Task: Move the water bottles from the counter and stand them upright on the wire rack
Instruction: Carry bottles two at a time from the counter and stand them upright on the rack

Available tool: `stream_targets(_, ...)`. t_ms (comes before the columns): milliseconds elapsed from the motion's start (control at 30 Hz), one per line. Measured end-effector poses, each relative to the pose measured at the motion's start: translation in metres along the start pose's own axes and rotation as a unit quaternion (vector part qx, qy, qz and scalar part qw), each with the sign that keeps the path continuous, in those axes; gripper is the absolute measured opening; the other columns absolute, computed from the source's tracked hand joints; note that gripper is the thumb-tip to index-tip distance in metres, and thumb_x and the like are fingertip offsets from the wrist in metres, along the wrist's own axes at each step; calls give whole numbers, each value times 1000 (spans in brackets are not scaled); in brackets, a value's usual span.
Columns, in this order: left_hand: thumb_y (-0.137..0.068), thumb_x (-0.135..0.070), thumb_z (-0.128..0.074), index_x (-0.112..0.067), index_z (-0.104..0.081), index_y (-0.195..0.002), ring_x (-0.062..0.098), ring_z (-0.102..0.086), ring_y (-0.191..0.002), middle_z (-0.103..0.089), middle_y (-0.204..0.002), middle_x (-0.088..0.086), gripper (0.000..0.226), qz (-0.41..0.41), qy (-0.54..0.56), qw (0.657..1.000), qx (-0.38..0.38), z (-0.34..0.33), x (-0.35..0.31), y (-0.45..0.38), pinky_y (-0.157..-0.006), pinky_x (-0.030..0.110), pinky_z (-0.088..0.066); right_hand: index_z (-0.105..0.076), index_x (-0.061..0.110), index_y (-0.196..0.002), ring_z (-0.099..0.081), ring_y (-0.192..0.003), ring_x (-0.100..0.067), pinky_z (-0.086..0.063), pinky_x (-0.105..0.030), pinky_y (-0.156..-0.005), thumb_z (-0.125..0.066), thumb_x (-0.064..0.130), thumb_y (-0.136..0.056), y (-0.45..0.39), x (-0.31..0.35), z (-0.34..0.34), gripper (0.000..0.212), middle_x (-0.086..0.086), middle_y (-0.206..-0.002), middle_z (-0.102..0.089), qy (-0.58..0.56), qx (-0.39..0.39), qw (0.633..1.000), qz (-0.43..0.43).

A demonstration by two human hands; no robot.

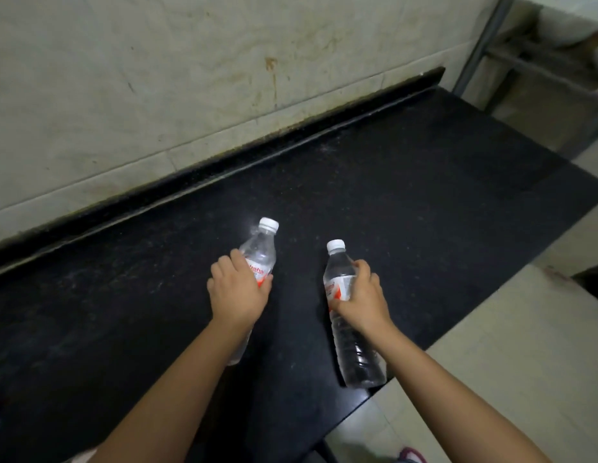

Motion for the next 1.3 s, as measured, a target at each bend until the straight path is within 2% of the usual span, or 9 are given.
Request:
stream_targets(167,-89,-41,-52,2,-21,-139,33,-37,-120,-38,-131,19,73,-87,36,995,-28,8,-108,20,-99,40,-35,-30,12,-128,-48,-112,-36,-45,-40,-86,-67,18,-75,-7,-31,70,65,-17,-123,-44,-5,-59,998,30)
stream_targets(367,-89,-42,-52,0,-18,-139,32,-33,-122,-35,-132,17,74,-151,87,982,-70,24,-264,52,-101,38,-32,-38,17,-119,-53,-104,-30,-40,-30,-72,-71,20,-70,-21,-95,213,59,-10,-116,-50,-22,-173,980,91)
stream_targets(533,-88,-43,-54,2,-21,-138,33,-35,-121,-38,-131,19,75,-175,124,970,-112,33,-401,86,-100,39,-34,-38,16,-127,-48,-112,-30,-42,-33,-82,-72,19,-68,-27,-158,355,67,-12,-120,-50,-16,-269,950,160)
stream_targets(667,-86,-40,-58,5,-24,-137,35,-34,-122,-38,-132,23,75,-201,176,953,-142,47,-492,102,-102,41,-32,-36,18,-127,-47,-112,-27,-44,-37,-88,-72,19,-70,-33,-197,455,67,-11,-122,-48,-24,-322,926,194)
stream_targets(800,-85,-39,-59,6,-25,-137,36,-34,-122,-38,-131,24,76,-244,209,929,-184,64,-561,105,-103,41,-29,-34,17,-132,-47,-114,-28,-40,-29,-84,-72,19,-70,-50,-226,530,72,-11,-123,-47,3,-344,913,218)
stream_targets(1000,-85,-39,-60,8,-31,-132,37,-38,-115,-42,-125,27,73,-283,219,897,-258,85,-661,75,-98,43,-32,-36,14,-130,-47,-114,-31,-41,-31,-84,-73,19,-69,-98,-232,619,71,-14,-124,-47,7,-415,878,241)
stream_targets(1167,-86,-42,-57,8,-26,-135,38,-36,-117,-39,-129,27,77,-277,223,887,-295,92,-751,22,-99,42,-29,-30,11,-136,-44,-115,-30,-40,-33,-90,-66,22,-78,-170,-219,682,69,-17,-124,-45,26,-454,838,300)
stream_targets(1300,-85,-41,-59,9,-30,-131,39,-37,-117,-41,-128,28,74,-266,245,878,-314,102,-820,-38,-98,43,-31,-24,3,-140,-42,-116,-35,-40,-38,-94,-62,25,-83,-241,-198,730,72,-22,-126,-44,46,-481,815,320)
Point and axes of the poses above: each hand's wrist, its own y-axis away from the middle knuckle, its own z-axis out of the back of the hand, x = y × z, the point moved 1 cm from there along -y, towards the middle knuckle
